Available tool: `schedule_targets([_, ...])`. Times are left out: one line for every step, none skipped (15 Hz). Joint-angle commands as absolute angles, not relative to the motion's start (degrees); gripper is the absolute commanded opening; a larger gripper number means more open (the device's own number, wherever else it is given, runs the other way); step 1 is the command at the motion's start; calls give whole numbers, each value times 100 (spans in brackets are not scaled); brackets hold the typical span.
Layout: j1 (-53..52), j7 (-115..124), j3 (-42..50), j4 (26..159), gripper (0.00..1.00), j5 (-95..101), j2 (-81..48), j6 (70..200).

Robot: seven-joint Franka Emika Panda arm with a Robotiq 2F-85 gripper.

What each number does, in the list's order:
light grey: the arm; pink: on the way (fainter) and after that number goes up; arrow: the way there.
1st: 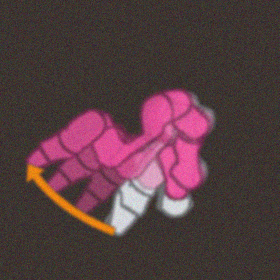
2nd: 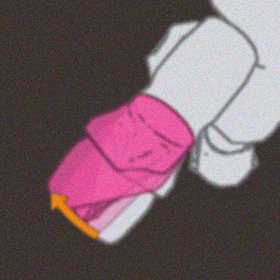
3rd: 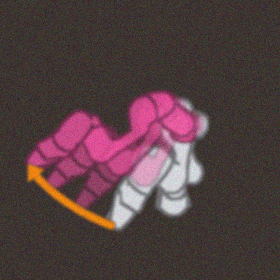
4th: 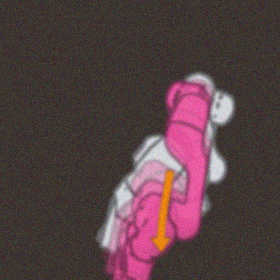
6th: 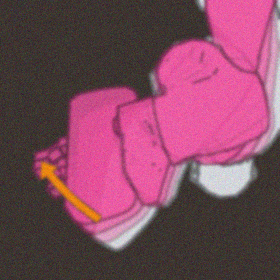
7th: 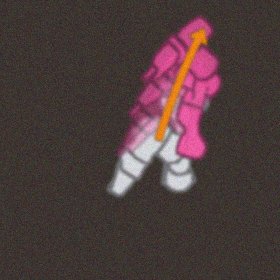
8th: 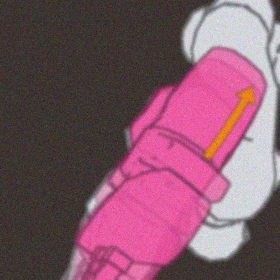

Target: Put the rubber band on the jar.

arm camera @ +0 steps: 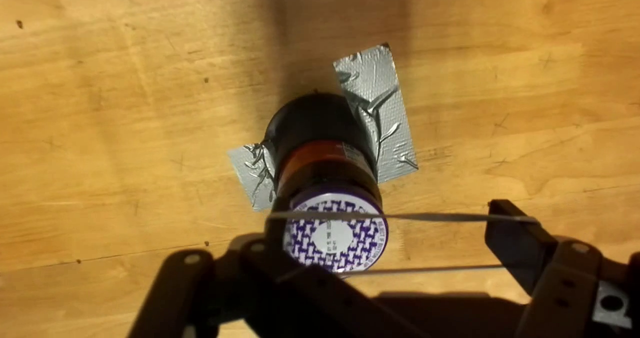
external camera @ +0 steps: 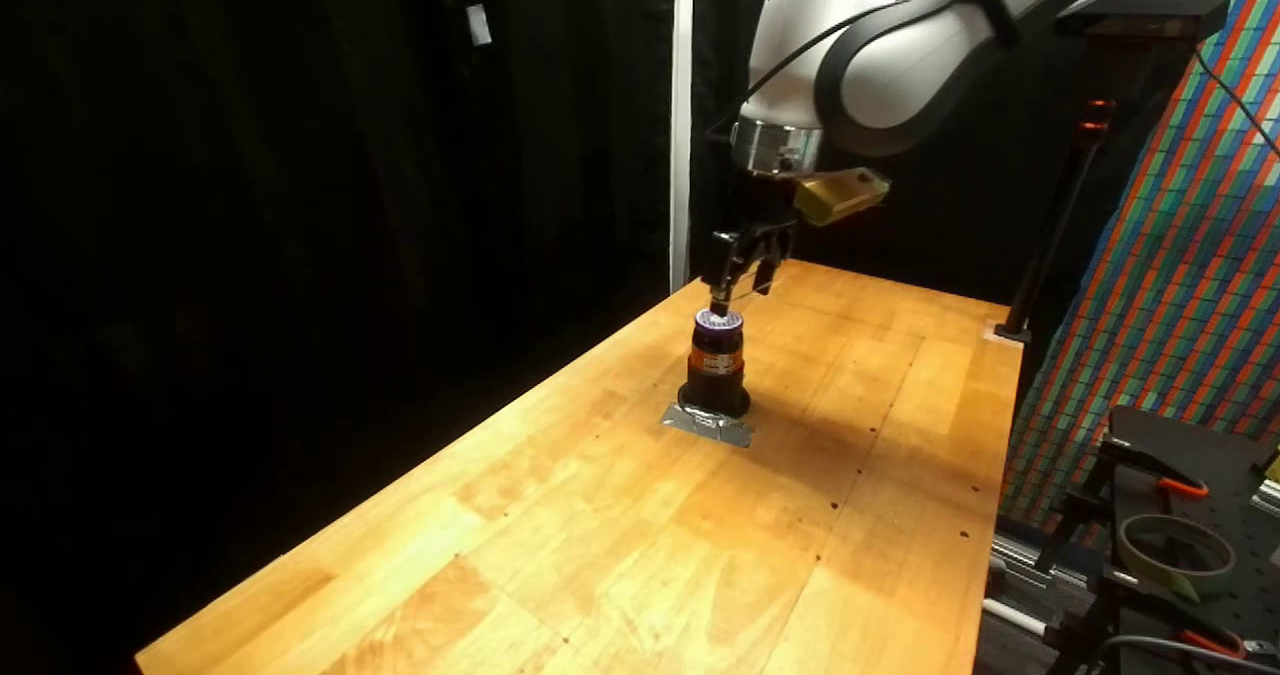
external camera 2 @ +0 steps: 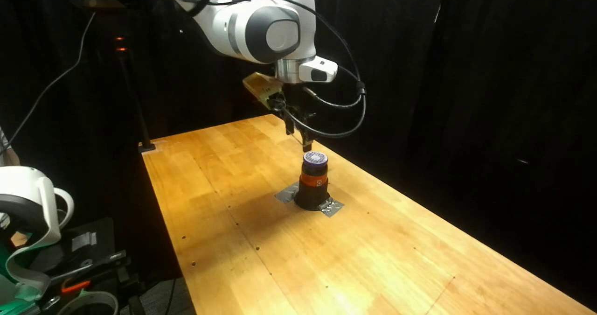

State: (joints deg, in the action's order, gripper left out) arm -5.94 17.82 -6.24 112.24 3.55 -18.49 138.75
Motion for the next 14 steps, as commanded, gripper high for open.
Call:
schedule_targets([-790,1821,-349,10290,100,432,-2567,13665])
schedule_targets([-818,1822,-293,10142,100,424,-2702,13665])
schedule_targets([-858,1860,-228,10056,100,453,-2818,13818])
schedule_targets([-912,1912,-147,9962,100,524,-2923,13868])
schedule_targets([-934,1889,-96,9840,100,550,-3030,13809])
schedule_targets([-958,1893,-42,9742,100,574,-3122,13784])
schedule_targets([-991,1917,21,9661,100,609,-3210,13786])
schedule_targets([-1032,1961,94,9608,100,670,-3295,13840])
schedule_targets([-1039,1938,124,9528,100,693,-3382,13794])
schedule_targets([-1053,1954,165,9486,100,719,-3463,13848])
schedule_targets([-1057,1947,188,9454,100,722,-3529,13878])
schedule_targets([-1046,1911,189,9408,100,693,-3587,13830])
schedule_targets([-1039,1887,192,9367,100,671,-3646,13793])
schedule_targets([-1025,1847,183,9340,100,647,-3694,13726])
